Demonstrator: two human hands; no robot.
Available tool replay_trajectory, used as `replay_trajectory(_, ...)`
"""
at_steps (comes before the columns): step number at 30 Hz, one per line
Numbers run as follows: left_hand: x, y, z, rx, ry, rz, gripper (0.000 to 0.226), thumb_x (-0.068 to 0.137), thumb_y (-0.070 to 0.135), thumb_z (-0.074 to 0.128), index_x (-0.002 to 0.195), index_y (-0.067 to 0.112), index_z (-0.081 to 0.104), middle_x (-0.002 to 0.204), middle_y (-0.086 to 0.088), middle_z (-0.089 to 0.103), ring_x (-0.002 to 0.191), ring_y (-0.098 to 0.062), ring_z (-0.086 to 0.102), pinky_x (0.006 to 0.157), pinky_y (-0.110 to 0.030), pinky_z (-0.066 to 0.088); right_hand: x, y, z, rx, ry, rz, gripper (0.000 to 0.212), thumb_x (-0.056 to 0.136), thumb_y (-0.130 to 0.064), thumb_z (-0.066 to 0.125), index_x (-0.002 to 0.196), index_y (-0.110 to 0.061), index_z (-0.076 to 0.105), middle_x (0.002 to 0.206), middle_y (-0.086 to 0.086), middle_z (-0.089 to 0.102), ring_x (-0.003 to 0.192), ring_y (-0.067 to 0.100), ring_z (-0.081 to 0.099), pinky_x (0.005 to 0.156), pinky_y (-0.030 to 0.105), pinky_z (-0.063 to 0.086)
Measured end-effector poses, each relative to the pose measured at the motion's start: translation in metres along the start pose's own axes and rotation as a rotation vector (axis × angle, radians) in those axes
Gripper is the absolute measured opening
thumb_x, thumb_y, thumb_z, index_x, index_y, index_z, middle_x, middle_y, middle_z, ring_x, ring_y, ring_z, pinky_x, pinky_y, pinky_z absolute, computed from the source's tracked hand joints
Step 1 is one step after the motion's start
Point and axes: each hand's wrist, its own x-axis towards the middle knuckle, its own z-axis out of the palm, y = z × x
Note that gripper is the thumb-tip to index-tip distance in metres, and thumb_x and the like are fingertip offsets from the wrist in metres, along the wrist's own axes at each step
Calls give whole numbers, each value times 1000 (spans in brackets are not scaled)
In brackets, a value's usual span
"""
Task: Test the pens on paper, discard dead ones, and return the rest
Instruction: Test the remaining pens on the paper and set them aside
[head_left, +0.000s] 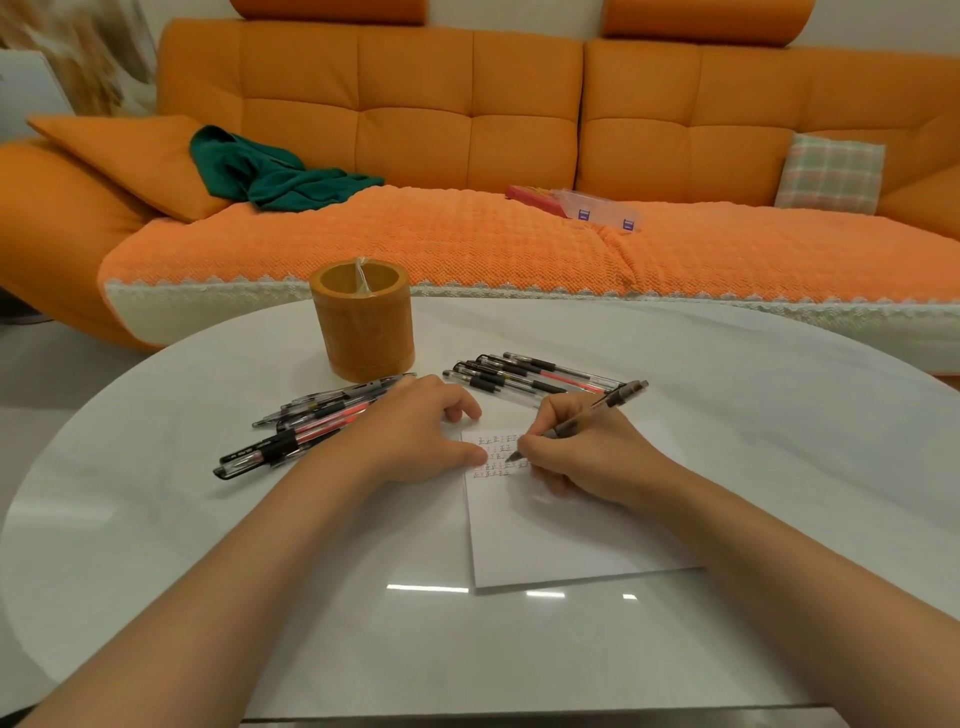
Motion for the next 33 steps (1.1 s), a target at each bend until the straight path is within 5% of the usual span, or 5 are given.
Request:
replay_trajectory(9, 2, 5, 5, -10, -6, -16, 46, 83, 51, 71, 124, 44, 52, 110, 17, 48, 114, -10, 39, 93, -31, 44, 1, 1, -2, -95, -48, -47, 15, 82, 2, 66, 76, 5, 52, 53, 10, 58, 43, 16, 53, 45, 25, 41)
replay_trajectory(15, 1, 13, 16, 75, 88, -27, 55, 76, 69, 67, 121, 42, 54, 114, 12, 47, 113, -13, 39, 94, -39, 45, 2, 6, 0, -125, -30, -97, 17, 82, 0, 66, 75, 4, 52, 53, 7, 57, 45, 14, 54, 44, 24, 39)
replay_trajectory(33, 0, 13, 16, 67, 78, -46, 56, 76, 69, 68, 122, 40, 54, 117, 11, 49, 115, -14, 39, 94, -38, 44, 3, 15, 2, -201, -2, -165, 18, 81, -5, 69, 74, 0, 53, 65, 19, 61, 55, 17, 54, 51, 28, 39)
